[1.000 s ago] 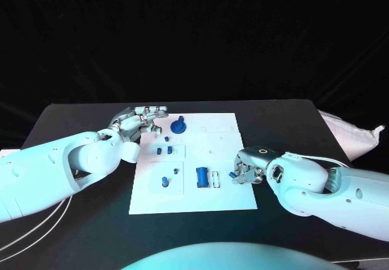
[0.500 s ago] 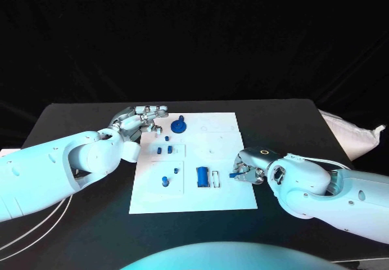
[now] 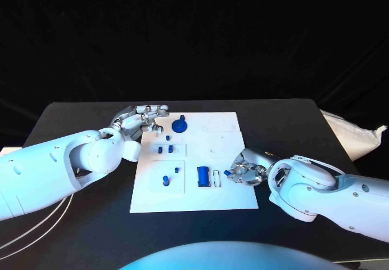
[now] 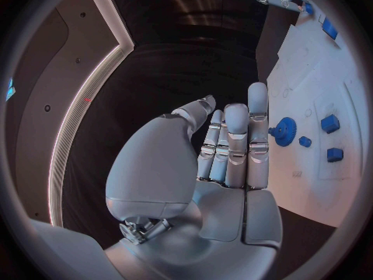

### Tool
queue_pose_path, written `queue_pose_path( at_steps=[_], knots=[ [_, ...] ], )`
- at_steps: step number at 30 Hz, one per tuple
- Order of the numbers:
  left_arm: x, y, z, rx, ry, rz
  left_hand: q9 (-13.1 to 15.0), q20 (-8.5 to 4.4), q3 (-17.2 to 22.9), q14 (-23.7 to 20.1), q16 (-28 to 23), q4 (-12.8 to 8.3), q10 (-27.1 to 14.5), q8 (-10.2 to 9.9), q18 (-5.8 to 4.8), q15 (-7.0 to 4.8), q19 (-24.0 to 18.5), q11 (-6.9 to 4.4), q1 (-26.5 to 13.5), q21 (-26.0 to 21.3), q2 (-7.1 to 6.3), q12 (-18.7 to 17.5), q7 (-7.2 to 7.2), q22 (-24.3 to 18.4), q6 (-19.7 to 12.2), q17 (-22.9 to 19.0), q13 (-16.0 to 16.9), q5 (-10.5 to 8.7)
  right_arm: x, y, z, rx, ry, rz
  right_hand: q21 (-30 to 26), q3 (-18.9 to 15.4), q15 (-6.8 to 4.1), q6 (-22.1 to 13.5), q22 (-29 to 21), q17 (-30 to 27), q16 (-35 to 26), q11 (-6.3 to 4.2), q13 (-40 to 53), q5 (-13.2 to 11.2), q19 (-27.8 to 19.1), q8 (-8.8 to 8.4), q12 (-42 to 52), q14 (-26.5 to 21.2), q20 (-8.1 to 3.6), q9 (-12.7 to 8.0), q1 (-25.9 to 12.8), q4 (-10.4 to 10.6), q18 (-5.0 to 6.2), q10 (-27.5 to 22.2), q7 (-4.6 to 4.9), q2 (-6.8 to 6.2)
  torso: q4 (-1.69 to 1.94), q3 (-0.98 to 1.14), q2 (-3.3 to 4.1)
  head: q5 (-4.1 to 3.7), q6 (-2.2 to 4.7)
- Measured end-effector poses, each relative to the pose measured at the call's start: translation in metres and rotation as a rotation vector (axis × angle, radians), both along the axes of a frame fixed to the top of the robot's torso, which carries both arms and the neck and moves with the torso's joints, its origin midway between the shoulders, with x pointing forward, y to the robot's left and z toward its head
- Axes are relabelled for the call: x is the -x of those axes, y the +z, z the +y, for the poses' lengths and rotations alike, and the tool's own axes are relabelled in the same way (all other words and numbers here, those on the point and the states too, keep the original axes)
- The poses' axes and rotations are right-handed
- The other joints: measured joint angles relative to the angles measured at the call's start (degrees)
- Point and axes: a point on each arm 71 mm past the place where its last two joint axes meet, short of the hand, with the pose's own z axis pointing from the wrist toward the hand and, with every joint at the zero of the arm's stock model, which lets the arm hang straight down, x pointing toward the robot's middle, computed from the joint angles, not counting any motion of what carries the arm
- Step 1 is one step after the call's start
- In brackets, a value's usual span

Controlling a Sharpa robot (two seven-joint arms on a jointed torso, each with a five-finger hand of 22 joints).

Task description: Assemble the parts on the task board

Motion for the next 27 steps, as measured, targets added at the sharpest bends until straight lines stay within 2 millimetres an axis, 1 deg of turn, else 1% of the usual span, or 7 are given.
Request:
queue_pose_path(
  at_steps=[2,4,6,11,20,23,27],
  knots=[
    [0.0,0.0,0.0,0.0,0.0,0.0,0.0,0.0,0.0,0.0,0.0,0.0,0.0,0.0,0.0,0.0,0.0,0.0,0.0,0.0,0.0,0.0,0.0,0.0,0.0,0.0,0.0,0.0,0.0,-0.001,0.002,-0.025,-0.01,0.021,0.1,0.4,0.0,0.2,0.1,0.2,0.0,0.07,0.3,0.5,0.2,0.0,0.5,0.0,-0.21,0.1,-1.1,0.3,0.0,0.3,-0.16,-0.5,-0.01,-0.01,0.0,0.04,-0.02],
    [0.0,0.0,0.0,0.0,0.0,0.0,0.0,0.0,0.0,0.0,0.0,0.0,0.0,0.0,0.0,0.0,0.0,0.0,0.0,0.0,0.0,0.0,0.0,0.0,0.0,0.0,0.0,0.0,0.001,-0.001,0.005,-0.042,-0.016,0.036,0.2,0.5,0.0,0.2,0.3,0.3,0.0,0.15,0.6,1.2,0.2,0.01,0.8,0.0,-0.21,1.2,-2.1,0.4,0.0,0.4,-0.2,-0.98,-0.03,-0.02,0.0,0.04,-0.02],
    [0.0,0.0,0.0,0.0,-0.001,0.0,0.0,0.0,0.0,0.0,0.0,0.0,0.0,0.0,0.0,0.0,0.0,0.0,0.0,0.0,0.0,0.0,0.0,0.0,0.0,0.0,0.0,0.0,0.001,-0.002,0.007,-0.057,-0.022,0.05,0.2,0.4,0.0,0.4,0.4,0.4,0.0,0.03,1.0,2.0,0.2,0.01,1.2,0.0,-0.21,1.6,-3.1,0.8,0.0,0.7,-0.19,-1.3,-0.03,-0.02,-0.01,0.04,-0.04],
    [0.0,0.0,-0.001,0.0,-0.001,0.0,0.0,0.0,0.0,0.0,0.0,0.0,0.0,0.0,0.0,0.0,0.0,0.0,0.2,0.0,0.18,0.0,0.0,0.0,0.0,0.0,0.0,0.0,-0.001,-0.004,0.012,-0.078,-0.029,0.072,0.5,-0.3,0.0,0.8,0.9,0.8,0.4,0.07,2.0,4.2,0.4,0.33,2.3,0.0,-0.41,1.9,-4.8,1.7,0.0,1.3,-0.29,-2.15,0.0,-0.02,-0.03,0.05,-0.08],
    [0.0,0.0,-0.001,0.0,-0.002,0.001,0.0,0.0,0.0,0.0,0.0,0.0,0.0,0.0,0.0,0.0,0.0,0.0,0.2,0.0,0.24,0.0,0.0,0.0,0.0,0.0,0.0,0.0,-0.003,-0.007,0.023,-0.093,-0.028,0.092,0.5,-1.9,0.0,1.4,1.0,1.3,0.6,-0.15,3.6,6.3,0.4,0.66,3.9,0.0,-0.41,2.2,-7.4,3.3,0.0,2.3,-0.59,-2.32,0.01,-0.02,-0.01,0.3,-0.11],
    [0.0,0.0,-0.001,0.001,-0.002,0.001,0.0,0.0,0.0,0.0,0.0,0.0,0.0,0.0,0.0,0.0,0.0,0.0,0.2,0.0,0.24,0.0,0.0,0.0,0.0,0.0,0.0,0.0,-0.004,-0.008,0.024,-0.091,-0.032,0.094,0.7,-2.4,-0.21,1.5,1.2,1.4,0.8,-0.22,4.1,7.3,0.4,0.84,4.4,0.2,-0.42,2.4,-7.6,3.8,0.0,2.4,-0.65,-2.06,-0.01,-0.02,0.0,0.34,-0.13],
    [0.0,0.0,-0.001,0.001,-0.003,0.001,0.0,0.0,0.0,0.0,0.0,0.0,0.0,0.0,0.0,0.0,0.0,0.0,0.2,0.0,0.23,0.0,0.0,0.0,0.0,0.0,0.0,0.0,-0.006,-0.01,0.025,-0.086,-0.037,0.097,0.7,-3.0,-0.21,1.5,1.2,1.5,0.8,-0.21,4.4,7.4,0.6,1.02,4.5,0.2,-0.61,2.4,-8.1,4.0,0.0,2.4,-0.65,-2.03,-0.02,0.01,0.01,0.38,-0.15]
  ],
)
